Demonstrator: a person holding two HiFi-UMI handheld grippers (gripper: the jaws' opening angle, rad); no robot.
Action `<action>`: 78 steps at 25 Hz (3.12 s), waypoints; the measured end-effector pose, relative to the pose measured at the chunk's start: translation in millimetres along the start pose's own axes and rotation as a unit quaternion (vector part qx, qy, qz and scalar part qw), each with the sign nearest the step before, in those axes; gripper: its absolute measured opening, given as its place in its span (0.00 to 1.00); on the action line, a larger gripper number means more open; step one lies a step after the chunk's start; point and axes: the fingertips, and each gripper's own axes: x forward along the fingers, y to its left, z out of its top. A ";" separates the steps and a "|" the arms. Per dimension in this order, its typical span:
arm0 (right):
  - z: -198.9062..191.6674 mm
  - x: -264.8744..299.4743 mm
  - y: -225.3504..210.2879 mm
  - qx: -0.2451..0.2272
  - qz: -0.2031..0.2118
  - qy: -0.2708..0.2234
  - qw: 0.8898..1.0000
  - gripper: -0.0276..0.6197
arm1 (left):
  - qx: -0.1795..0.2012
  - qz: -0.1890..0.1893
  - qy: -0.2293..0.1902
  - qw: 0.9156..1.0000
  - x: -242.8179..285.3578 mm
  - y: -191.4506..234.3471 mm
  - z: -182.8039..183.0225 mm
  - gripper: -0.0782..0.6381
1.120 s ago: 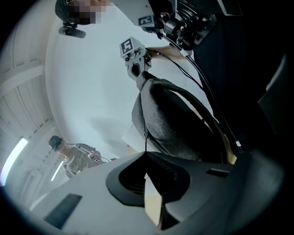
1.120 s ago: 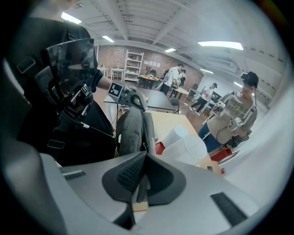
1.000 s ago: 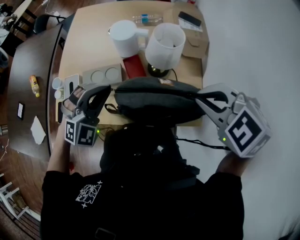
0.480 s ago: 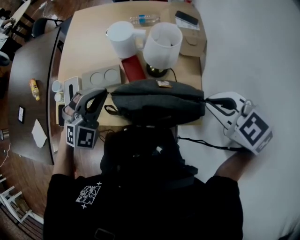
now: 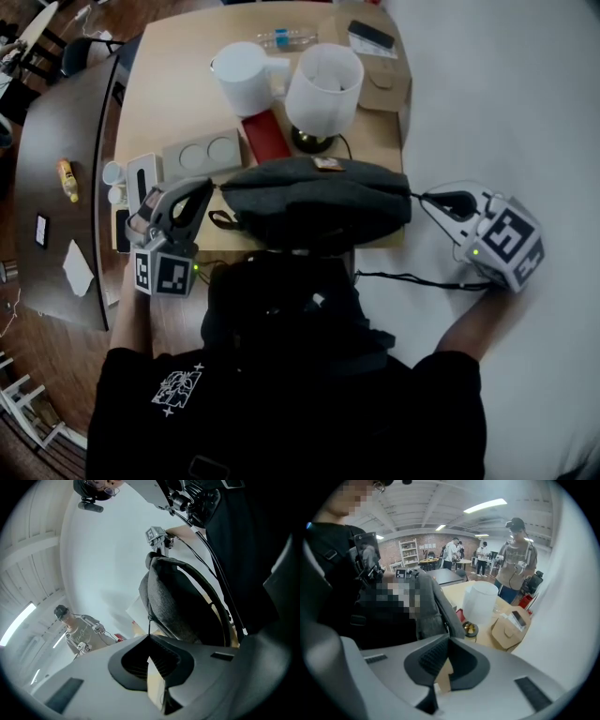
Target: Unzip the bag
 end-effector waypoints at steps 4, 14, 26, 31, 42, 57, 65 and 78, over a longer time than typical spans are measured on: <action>-19.2 13.3 -1.8 0.039 0.025 0.007 0.999 0.07 | 0.002 0.003 0.013 1.000 -4.6 -1.1 -12.9 0.11; -46.9 67.7 10.3 0.058 0.058 0.018 0.996 0.07 | -0.038 0.003 0.037 0.999 -12.7 -21.5 -45.1 0.11; -64.0 84.0 11.0 0.089 0.081 0.004 0.993 0.07 | -0.057 -0.023 0.070 0.996 3.6 -61.9 -80.8 0.11; -64.1 96.8 11.8 0.091 0.091 0.001 0.992 0.07 | -0.066 -0.030 0.080 0.994 11.3 -76.9 -90.3 0.11; -98.9 142.2 13.6 0.094 0.103 0.036 0.990 0.07 | -0.074 -0.063 0.110 0.989 21.0 -114.4 -118.4 0.11; -112.3 197.7 20.7 0.093 0.095 -0.030 0.991 0.07 | -0.127 -0.041 0.113 0.985 32.1 -128.6 -121.7 0.11; -111.5 188.2 19.6 0.067 0.060 -0.031 0.996 0.07 | -0.118 0.012 0.121 0.985 23.6 -113.5 -123.1 0.12; -92.3 131.0 2.6 0.095 0.008 -0.137 0.986 0.19 | -0.176 0.093 0.051 0.979 -2.9 -50.8 -81.5 0.23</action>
